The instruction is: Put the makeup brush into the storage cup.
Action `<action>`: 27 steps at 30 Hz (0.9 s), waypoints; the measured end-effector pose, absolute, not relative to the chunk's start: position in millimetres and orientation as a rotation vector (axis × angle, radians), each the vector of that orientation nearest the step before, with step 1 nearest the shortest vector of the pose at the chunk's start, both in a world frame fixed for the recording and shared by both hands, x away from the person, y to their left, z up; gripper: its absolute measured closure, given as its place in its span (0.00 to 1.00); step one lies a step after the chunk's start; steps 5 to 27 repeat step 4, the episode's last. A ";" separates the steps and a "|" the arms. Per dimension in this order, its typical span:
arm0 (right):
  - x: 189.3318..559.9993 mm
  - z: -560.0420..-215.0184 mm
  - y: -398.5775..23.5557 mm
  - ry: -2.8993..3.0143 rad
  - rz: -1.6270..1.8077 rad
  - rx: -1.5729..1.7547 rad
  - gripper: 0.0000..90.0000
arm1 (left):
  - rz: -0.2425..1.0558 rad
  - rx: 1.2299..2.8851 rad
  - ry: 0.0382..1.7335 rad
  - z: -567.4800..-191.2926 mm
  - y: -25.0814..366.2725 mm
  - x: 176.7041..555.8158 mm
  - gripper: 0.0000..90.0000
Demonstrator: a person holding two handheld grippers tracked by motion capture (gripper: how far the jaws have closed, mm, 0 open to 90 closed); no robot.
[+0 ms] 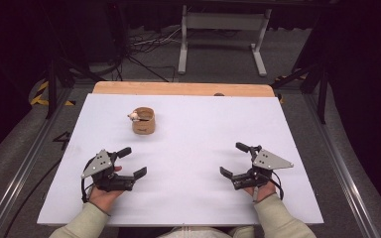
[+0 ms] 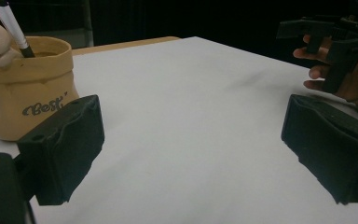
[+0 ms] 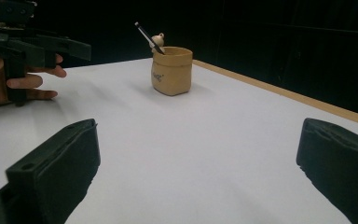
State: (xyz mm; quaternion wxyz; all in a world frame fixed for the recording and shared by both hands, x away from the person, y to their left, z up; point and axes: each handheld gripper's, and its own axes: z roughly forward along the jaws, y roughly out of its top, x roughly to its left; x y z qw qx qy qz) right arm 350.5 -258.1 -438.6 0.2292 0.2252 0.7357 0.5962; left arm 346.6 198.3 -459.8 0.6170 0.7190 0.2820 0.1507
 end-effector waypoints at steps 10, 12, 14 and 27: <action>350.6 -438.9 -257.7 2.027 1.639 0.621 0.00 | 0.341 1.656 0.641 -459.6 198.4 346.7 0.07; 350.6 -438.9 -257.7 2.027 1.639 0.621 0.00 | 0.341 1.656 0.641 -459.6 198.4 346.7 0.07; 350.6 -438.9 -257.7 2.027 1.639 0.621 0.00 | 0.341 1.656 0.641 -459.6 198.4 346.7 0.07; 350.6 -438.9 -257.7 2.027 1.639 0.621 0.00 | 0.341 1.656 0.641 -459.6 198.4 346.7 0.07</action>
